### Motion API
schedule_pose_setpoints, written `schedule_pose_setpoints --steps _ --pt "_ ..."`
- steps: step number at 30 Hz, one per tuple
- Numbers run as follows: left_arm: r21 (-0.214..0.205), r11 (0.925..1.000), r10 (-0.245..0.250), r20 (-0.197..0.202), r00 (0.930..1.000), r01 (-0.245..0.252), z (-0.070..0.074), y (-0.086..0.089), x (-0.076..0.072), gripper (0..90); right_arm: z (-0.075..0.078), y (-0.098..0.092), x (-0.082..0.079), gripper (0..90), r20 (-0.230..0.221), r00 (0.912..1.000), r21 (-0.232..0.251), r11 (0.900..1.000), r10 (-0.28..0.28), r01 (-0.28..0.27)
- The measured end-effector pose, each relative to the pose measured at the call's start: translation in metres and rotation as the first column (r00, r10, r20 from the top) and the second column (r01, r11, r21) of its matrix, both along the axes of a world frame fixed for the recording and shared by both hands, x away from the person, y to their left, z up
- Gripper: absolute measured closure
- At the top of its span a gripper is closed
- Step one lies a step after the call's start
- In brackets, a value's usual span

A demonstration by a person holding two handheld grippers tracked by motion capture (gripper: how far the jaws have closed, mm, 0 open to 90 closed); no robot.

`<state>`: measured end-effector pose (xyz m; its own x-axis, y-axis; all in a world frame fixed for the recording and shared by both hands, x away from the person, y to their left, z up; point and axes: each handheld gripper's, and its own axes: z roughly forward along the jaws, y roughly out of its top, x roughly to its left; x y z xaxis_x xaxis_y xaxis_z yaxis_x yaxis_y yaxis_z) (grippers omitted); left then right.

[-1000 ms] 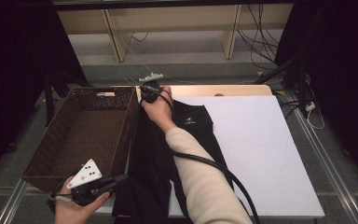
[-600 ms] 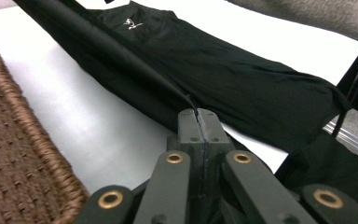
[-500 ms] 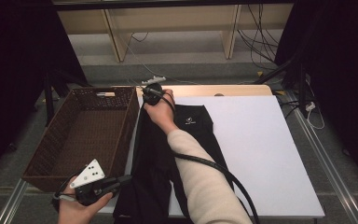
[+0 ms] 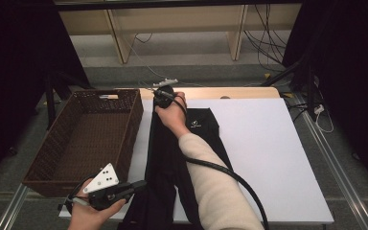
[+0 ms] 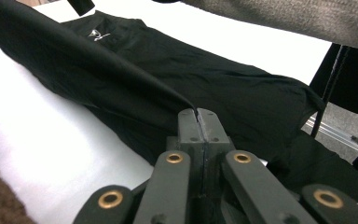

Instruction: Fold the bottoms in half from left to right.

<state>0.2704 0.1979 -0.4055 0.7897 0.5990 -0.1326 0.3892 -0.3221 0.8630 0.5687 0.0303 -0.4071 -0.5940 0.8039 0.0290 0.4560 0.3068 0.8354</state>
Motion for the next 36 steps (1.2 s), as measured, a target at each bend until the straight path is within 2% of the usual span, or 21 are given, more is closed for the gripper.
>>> schedule_pose_setpoints --steps 7,11,16,36 --pt "-0.006 0.9991 -0.043 -0.006 0.9991 0.043 0.0 -0.016 0.005 89.4 -0.002 -0.015 0.0 88.3 -0.011 0.9998 -0.003 0.9999 -0.017 0.017" --pt "0.016 0.9974 -0.07 0.009 0.9975 0.07 -0.001 -0.026 0.008 89.3 -0.002 -0.024 0.001 88.4 -0.009 0.9996 -0.004 0.9996 -0.026 0.026" --pt "0.024 0.9955 -0.092 0.021 0.9956 0.091 -0.001 -0.035 0.011 89.3 -0.002 -0.035 0.0 88.5 -0.013 0.999 -0.001 0.999 -0.044 0.044" --pt "0.02 0.9893 -0.145 0.042 0.9885 0.145 0.001 -0.058 0.018 89.3 -0.003 -0.06 -0.001 88.5 -0.016 0.9967 0.005 0.9968 -0.08 0.08"
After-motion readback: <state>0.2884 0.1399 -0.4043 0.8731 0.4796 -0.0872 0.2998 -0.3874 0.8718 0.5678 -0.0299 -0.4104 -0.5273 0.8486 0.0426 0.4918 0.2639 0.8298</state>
